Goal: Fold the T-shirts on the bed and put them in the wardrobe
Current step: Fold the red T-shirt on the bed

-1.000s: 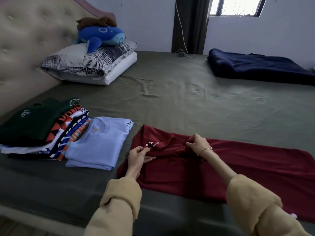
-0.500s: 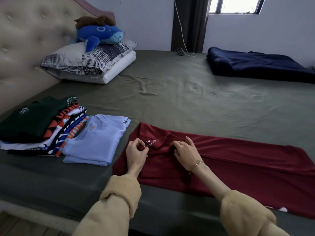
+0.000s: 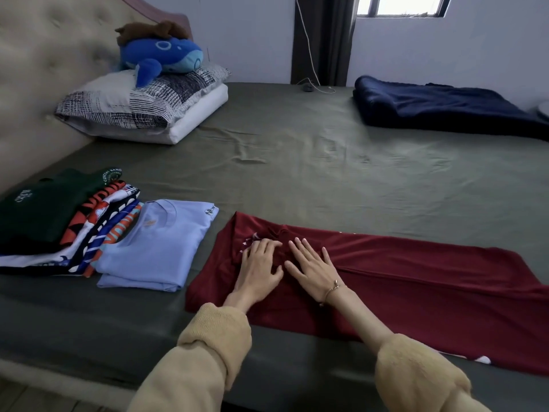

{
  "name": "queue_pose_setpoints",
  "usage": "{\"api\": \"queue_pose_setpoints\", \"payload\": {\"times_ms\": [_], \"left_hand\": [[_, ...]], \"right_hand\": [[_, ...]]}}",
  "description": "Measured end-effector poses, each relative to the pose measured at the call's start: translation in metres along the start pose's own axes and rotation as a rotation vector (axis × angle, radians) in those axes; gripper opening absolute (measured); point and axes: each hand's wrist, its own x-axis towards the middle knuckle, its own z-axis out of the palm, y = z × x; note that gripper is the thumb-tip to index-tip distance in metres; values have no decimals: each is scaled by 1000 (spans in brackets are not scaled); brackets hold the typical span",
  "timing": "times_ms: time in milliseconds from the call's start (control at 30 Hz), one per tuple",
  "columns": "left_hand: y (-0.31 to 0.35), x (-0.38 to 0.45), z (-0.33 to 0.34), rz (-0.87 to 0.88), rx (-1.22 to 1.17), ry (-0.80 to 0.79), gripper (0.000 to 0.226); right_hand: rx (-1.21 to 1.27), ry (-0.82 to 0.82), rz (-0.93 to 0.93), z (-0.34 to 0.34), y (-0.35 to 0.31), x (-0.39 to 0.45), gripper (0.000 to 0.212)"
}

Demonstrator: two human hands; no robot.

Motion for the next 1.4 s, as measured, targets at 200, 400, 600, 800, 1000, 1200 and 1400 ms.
{"api": "queue_pose_setpoints", "payload": {"times_ms": [200, 400, 600, 800, 1000, 1200, 1400], "left_hand": [[-5, 10, -5, -30, 86, -312, 63], [7, 15, -9, -124, 159, -460, 67], [49, 14, -5, 51, 107, -492, 62], [113, 19, 19, 210, 110, -505, 58], [185, 22, 56, 311, 182, -549, 55], [229, 22, 87, 401, 156, -543, 90], [249, 28, 92, 363, 44, -573, 53]], "right_hand": [[-53, -5, 189, -15, 46, -11, 58], [-84, 21, 239, -19, 71, -29, 57], [-53, 160, 471, -31, 115, -67, 56], [-23, 246, 758, -38, 178, -121, 58], [49, 371, 995, -60, 233, -167, 70], [124, 557, 1181, -79, 263, -188, 65], [316, 433, 1159, -93, 275, -182, 48]]}}
